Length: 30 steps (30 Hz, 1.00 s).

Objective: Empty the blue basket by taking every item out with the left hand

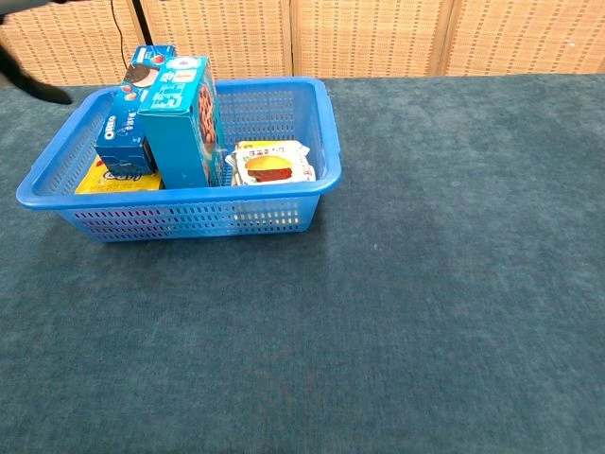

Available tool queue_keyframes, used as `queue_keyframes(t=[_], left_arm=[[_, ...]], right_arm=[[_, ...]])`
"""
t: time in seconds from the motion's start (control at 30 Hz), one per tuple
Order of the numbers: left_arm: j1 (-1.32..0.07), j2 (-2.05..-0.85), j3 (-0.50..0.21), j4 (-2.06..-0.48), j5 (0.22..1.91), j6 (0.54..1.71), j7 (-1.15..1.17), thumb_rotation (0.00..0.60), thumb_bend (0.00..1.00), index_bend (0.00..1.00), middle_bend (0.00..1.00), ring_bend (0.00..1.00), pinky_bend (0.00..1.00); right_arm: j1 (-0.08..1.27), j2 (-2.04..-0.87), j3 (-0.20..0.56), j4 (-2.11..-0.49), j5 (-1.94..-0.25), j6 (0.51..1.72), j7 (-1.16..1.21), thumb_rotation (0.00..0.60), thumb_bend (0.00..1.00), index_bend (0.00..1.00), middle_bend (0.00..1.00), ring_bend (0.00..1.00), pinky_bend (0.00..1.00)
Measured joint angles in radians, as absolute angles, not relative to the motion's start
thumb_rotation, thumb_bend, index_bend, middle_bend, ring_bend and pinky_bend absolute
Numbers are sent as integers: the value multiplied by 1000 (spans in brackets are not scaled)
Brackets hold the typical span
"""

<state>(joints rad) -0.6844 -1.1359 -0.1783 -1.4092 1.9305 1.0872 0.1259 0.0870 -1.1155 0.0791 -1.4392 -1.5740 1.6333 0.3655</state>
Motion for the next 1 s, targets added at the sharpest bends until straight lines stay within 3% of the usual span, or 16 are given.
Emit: queue_keyframes(t=[0.27, 0.57, 0.67, 0.7, 0.77, 0.83, 0.9, 1.0], left_arm=[[-846, -1224, -186, -1352, 1909, 904, 211, 600, 23, 0, 0, 0, 0], [-933, -1294, -136, -1265, 1900, 849, 230, 600, 34, 0, 0, 0, 1], [-951, -1302, -110, -1256, 1906, 841, 237, 600, 57, 3, 0, 4, 93], [-954, -1303, -103, -1255, 1908, 841, 239, 600, 69, 51, 34, 46, 176], [-956, -1306, -83, -1251, 1916, 847, 240, 600, 95, 299, 211, 220, 330], [-956, -1309, -58, -1243, 1931, 862, 246, 600, 160, 661, 457, 431, 446], [-953, -1315, -44, -1231, 1946, 888, 251, 600, 232, 792, 555, 508, 486], [-944, -1326, -30, -1205, 1964, 956, 247, 600, 283, 869, 622, 561, 507]], right_arm=[[80, -1115, 103, -1450, -1514, 1615, 326, 600, 0, 58, 0, 0, 0], [70, -1114, 125, -1438, -1472, 1598, 337, 600, 0, 46, 0, 0, 0], [69, -1111, 126, -1438, -1473, 1596, 347, 600, 0, 44, 0, 0, 0], [68, -1110, 126, -1438, -1474, 1595, 350, 600, 0, 43, 0, 0, 0], [68, -1108, 125, -1439, -1478, 1592, 357, 600, 0, 41, 0, 0, 0], [67, -1104, 124, -1441, -1481, 1589, 368, 600, 0, 37, 0, 0, 0], [66, -1101, 124, -1443, -1485, 1589, 375, 600, 0, 34, 0, 0, 0], [64, -1099, 124, -1447, -1492, 1592, 382, 600, 0, 33, 0, 0, 0]])
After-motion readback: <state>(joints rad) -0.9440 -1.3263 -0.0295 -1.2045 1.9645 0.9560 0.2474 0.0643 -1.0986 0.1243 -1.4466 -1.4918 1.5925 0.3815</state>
